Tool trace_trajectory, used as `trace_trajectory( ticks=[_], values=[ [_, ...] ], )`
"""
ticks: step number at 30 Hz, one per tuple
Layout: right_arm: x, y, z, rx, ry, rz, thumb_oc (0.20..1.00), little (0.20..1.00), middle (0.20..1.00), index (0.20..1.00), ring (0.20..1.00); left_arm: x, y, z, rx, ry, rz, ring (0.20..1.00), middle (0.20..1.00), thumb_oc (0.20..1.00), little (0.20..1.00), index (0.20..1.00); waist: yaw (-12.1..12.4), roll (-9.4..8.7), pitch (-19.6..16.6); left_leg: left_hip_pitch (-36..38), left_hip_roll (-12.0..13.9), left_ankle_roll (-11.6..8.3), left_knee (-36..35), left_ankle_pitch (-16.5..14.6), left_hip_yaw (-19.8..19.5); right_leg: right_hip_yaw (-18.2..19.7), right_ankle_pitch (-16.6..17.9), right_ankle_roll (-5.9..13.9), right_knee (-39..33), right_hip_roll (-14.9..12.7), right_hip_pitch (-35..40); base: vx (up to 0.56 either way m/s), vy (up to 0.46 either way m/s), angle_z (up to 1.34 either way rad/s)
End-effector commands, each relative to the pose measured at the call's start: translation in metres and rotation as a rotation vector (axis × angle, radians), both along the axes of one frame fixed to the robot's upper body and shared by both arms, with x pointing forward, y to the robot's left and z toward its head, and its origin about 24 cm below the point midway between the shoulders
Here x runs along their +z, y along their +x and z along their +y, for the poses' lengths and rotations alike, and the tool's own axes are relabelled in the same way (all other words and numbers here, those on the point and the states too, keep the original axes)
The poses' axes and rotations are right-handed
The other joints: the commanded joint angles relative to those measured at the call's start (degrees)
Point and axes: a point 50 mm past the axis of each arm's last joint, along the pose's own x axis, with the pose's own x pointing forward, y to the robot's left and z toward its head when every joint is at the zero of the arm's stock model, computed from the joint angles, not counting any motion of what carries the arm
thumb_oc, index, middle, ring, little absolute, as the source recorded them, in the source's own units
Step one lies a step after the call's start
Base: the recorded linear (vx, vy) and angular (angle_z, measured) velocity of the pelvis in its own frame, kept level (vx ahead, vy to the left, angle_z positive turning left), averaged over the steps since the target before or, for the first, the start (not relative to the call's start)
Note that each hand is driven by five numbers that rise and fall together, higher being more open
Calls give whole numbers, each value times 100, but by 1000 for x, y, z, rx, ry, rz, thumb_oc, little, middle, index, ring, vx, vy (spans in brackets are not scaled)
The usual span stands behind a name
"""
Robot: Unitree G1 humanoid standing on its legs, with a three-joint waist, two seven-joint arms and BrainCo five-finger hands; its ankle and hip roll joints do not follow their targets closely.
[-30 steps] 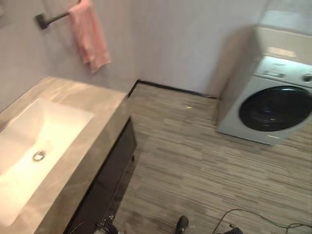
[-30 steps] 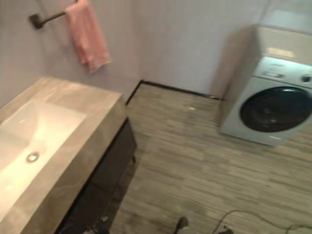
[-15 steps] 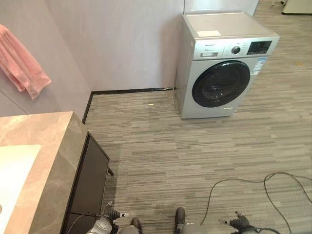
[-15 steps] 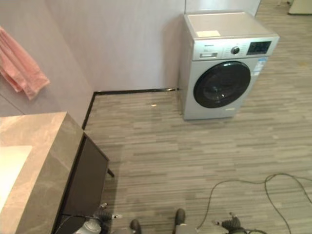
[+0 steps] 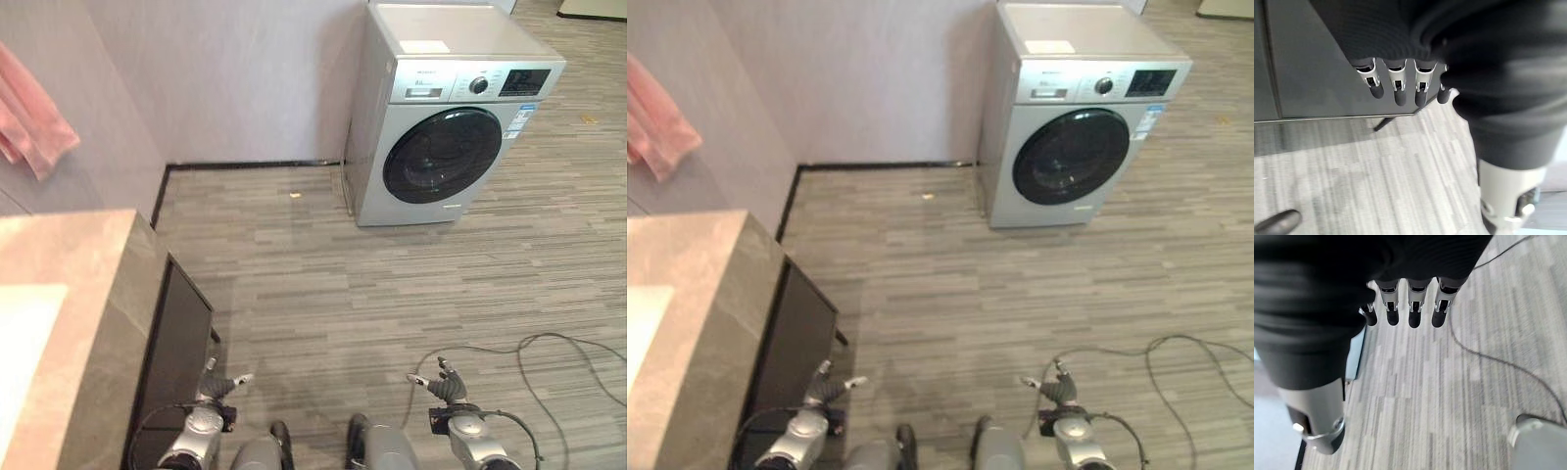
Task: Put brush and paste in cup on sink, flatten towel.
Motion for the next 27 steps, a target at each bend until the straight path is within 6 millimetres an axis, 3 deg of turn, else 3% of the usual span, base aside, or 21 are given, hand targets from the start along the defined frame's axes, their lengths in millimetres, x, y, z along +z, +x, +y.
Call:
trace_trajectory(
  ticks=[1, 3, 4, 6, 7, 9, 10, 13, 14, 15, 17, 20, 22, 23, 27],
  values=[
    [9, 7, 6, -13, 31, -92, 1000, 1000, 1000, 1000, 1000, 11, 12, 9, -57, 71, -57, 1000, 1000, 1000, 1000, 1000, -139, 50, -9, 964, -49, 20, -793, -116, -25, -96, 690, 165, -1092, 92, 170, 394, -32, -11],
    [5, 2, 5, -43, 42, -74, 1000, 1000, 1000, 1000, 1000, 7, 9, 12, -34, 68, -32, 1000, 1000, 1000, 1000, 1000, -220, 25, -59, 1159, -82, -68, -951, -188, -73, -122, 778, 207, -1900, 60, 91, 555, -89, -22],
    [2, -3, 6, -47, 50, -58, 1000, 1000, 1000, 1000, 1000, 7, 10, 13, -21, 70, -26, 1000, 1000, 1000, 1000, 1000, -300, -13, -127, 1370, -87, -203, -1113, -239, -139, -117, 926, 283, -2740, 45, -1, 453, -103, -27],
    [2, -3, 6, -47, 49, -58, 1000, 1000, 1000, 1000, 1000, 7, 10, 13, -21, 69, -26, 1000, 1000, 1000, 1000, 1000, -305, 7, -116, 1391, -65, -209, -1123, -242, -146, -138, 935, 282, -2770, 65, 36, 314, -73, -11],
    [1, -4, 7, -34, 45, -50, 1000, 1000, 1000, 1000, 1000, 6, 10, 14, -12, 70, -21, 1000, 1000, 1000, 1000, 1000, -380, 21, -169, 1602, 3, -336, -1214, -259, -174, -151, 1052, 344, -3084, 90, -34, 490, -124, 8],
    [-1, -10, 8, -9, 41, -33, 1000, 1000, 1000, 1000, 1000, 3, 6, 15, -14, 76, -4, 1000, 1000, 1000, 1000, 1000, -473, 36, -276, 1702, 153, -500, -1013, -174, -266, -8, 916, 219, -2971, 281, 49, 571, -169, 22],
    [-2, -13, 5, -10, 38, -26, 1000, 1000, 1000, 1000, 1000, 2, 5, 14, -17, 72, 3, 1000, 1000, 1000, 1000, 1000, -485, 54, -274, 1577, 242, -592, -656, -21, -281, 63, 844, 121, -2979, 398, 146, 412, -197, 51],
    [0, -8, 0, 18, 2, -25, 1000, 1000, 1000, 1000, 1000, 2, 6, 14, 5, 60, 12, 1000, 1000, 1000, 1000, 1000, -386, -41, -236, 616, 759, -914, 1514, 1143, -303, -193, 485, -367, -3107, 679, 678, 422, -355, 70],
    [3, -5, -4, 29, -18, -32, 1000, 1000, 1000, 1000, 1000, 5, 11, 15, -2, 66, -1, 1000, 1000, 1000, 1000, 1000, -230, -117, -86, 236, 936, -910, 2218, 1128, -163, -224, 204, -519, -3159, 785, 1006, 472, -403, 25],
    [3, -4, -7, 24, -29, -29, 1000, 1000, 1000, 1000, 1000, 7, 15, 15, -5, 66, -10, 1000, 1000, 1000, 1000, 1000, -160, -193, -50, -44, 880, -827, 2179, 1074, -35, -283, 189, -572, -3291, 758, 1158, 450, -280, 1],
    [3, -5, -13, 13, -50, -20, 1000, 1000, 1000, 1000, 1000, 8, 18, 14, -4, 67, -19, 1000, 1000, 1000, 1000, 1000, -67, -190, -37, -507, 736, -802, 1761, 914, 83, -293, 120, -529, -3471, 765, 1421, 365, -86, 4],
    [5, -5, -16, 3, -64, -25, 1000, 1000, 1000, 1000, 1000, 10, 19, 15, 9, 69, -33, 1000, 1000, 1000, 1000, 1000, 38, -130, -79, -886, 618, -721, 515, 874, 250, -251, -56, -428, -3615, 835, 1694, 422, 7, 26],
    [5, -4, -15, 28, -81, -23, 1000, 1000, 1000, 1000, 1000, 8, 16, 16, 9, 75, -27, 1000, 1000, 1000, 1000, 1000, 203, 26, -86, -950, 520, -837, -890, 1513, 18, -198, -194, -366, -3666, 1038, 1949, 501, 69, 7],
    [4, -5, -14, 34, -83, -19, 1000, 1000, 1000, 1000, 1000, 7, 14, 16, 9, 75, -16, 1000, 1000, 1000, 1000, 1000, 222, 76, -116, -1009, 568, -862, -1334, 1662, 61, -185, -249, -351, -3686, 1101, 2019, 335, 42, 0],
    [4, -8, -12, 32, -70, -22, 1000, 1000, 1000, 1000, 1000, 4, 9, 18, 13, 68, 1, 1000, 1000, 1000, 1000, 1000, 202, 64, -120, -1052, 667, -891, -1990, 1822, 493, -171, -424, -301, -3657, 1090, 2232, 395, 64, -11]
  ],
)
